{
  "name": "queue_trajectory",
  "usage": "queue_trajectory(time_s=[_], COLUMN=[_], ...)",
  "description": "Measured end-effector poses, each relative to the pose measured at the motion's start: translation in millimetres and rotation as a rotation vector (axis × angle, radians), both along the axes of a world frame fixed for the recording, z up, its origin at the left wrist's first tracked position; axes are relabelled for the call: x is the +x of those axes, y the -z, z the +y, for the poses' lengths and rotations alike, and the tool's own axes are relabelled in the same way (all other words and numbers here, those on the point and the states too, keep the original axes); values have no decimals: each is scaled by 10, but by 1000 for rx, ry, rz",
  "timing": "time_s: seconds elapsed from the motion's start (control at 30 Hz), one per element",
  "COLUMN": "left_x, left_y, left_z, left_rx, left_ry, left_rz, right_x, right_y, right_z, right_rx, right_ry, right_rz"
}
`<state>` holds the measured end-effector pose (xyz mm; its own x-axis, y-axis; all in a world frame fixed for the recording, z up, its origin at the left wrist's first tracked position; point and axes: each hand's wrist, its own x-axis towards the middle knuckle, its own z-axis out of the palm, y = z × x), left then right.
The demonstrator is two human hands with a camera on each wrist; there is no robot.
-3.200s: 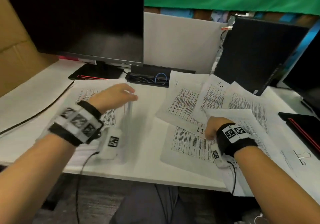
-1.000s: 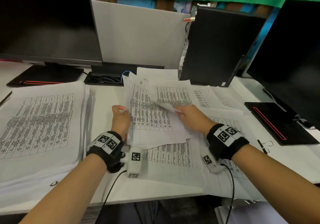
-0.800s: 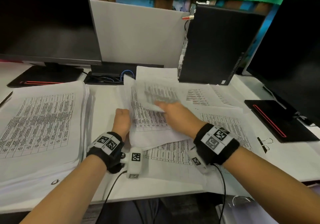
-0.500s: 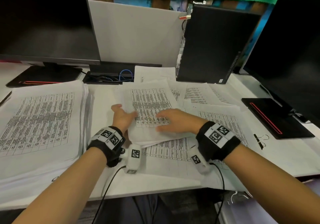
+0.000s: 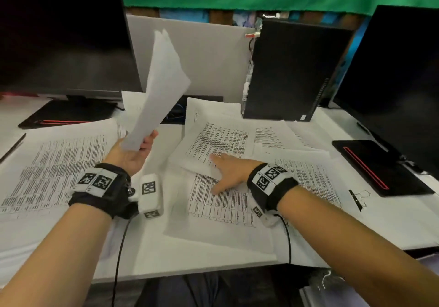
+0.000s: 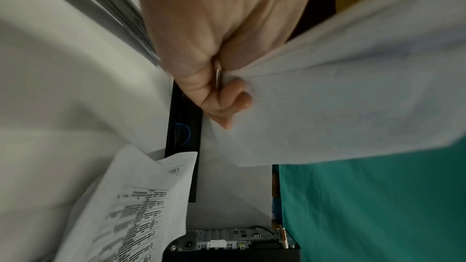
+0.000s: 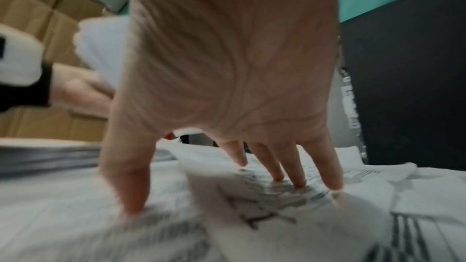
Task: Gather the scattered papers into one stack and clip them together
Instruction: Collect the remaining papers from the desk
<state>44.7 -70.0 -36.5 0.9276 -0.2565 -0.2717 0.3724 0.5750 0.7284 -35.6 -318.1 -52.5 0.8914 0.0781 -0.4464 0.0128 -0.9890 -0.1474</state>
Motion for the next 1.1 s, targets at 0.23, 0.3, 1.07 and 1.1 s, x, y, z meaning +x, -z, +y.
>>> queue_trajectory(time_s=[0.23, 0.3, 1.07, 1.1], left_x=[-96, -171, -197, -158], left_y=[179, 198, -58, -107], left_z=[-55, -99, -134, -99], left_rx=[207, 377, 782, 763], left_ry=[98, 150, -59, -132], left_rz=[5, -16, -335, -345], right_x=[87, 152, -789, -824], right_y=[-214, -507, -135, -111], right_z=[-26, -329, 292, 321], right_rx=[73, 227, 23, -3], right_ry=[35, 278, -257, -243], right_rz=[-330, -466, -277, -178])
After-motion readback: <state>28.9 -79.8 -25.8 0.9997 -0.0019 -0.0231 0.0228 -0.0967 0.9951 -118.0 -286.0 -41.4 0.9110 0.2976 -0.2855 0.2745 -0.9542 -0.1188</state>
